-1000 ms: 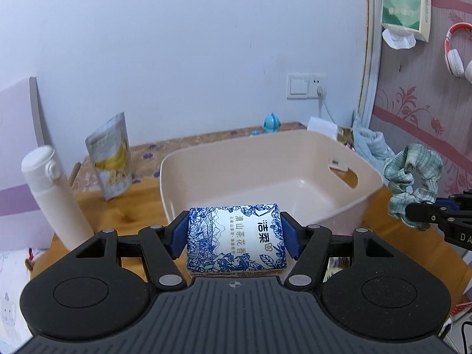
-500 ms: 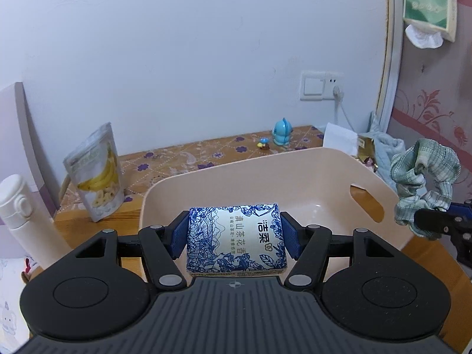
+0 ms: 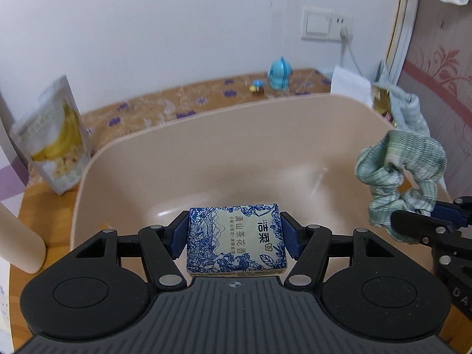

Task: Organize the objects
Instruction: 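Lift both held items over the beige bin and open both tools inside, then withdraw both tools from the bin back toward the remaining items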

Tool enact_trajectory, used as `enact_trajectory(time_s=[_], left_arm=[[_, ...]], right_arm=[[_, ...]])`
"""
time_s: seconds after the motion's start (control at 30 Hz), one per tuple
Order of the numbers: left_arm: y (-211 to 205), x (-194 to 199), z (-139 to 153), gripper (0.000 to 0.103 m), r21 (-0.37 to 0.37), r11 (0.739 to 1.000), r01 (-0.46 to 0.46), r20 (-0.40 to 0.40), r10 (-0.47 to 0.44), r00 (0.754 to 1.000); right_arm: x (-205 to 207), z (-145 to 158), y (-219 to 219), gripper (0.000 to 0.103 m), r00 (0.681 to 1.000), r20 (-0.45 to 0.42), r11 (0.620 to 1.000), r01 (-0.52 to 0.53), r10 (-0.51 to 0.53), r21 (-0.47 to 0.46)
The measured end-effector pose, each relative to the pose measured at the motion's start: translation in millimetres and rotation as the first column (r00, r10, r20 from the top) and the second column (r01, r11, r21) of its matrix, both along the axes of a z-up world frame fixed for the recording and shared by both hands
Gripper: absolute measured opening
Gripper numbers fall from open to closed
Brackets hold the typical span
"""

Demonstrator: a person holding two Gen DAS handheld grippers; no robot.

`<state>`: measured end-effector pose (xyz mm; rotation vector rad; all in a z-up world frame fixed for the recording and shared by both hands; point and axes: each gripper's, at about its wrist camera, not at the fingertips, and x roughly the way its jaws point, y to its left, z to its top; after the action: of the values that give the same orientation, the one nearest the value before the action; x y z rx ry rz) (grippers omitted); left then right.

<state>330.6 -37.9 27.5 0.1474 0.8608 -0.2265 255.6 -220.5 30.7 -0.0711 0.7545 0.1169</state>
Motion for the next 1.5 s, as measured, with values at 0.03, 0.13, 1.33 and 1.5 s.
enact_trajectory(time_s=[0.03,0.13,1.33,1.5], left_arm=[[-2,3,-3,0.065,0.007,1.0,0.004,-0.016,-0.004,1.0],[-3,6,-11,0.065,0.028,1.0,0.008,-0.052,-0.007,0.999],[34,-50,62,0.086,-0.011,0.997,-0.072,0.155,0.073,0.985],[47,-72,66,0.086,-0.037,0.996,-0.077,0.17,0.083,0.982]], right_arm=[[4,-2,2,0.014,1.0,-0.014,1.0,-0.004,0.004,-0.009],[14,-11,7,0.014,0.998,-0.057,0.999,-0.016,0.014,-0.037],[-40,36,-8,0.103,0.994,0.105,0.999,0.03,-0.033,0.028],[-59,43,-12,0.103,0.992,0.124,0.999,0.027,-0.031,0.031]])
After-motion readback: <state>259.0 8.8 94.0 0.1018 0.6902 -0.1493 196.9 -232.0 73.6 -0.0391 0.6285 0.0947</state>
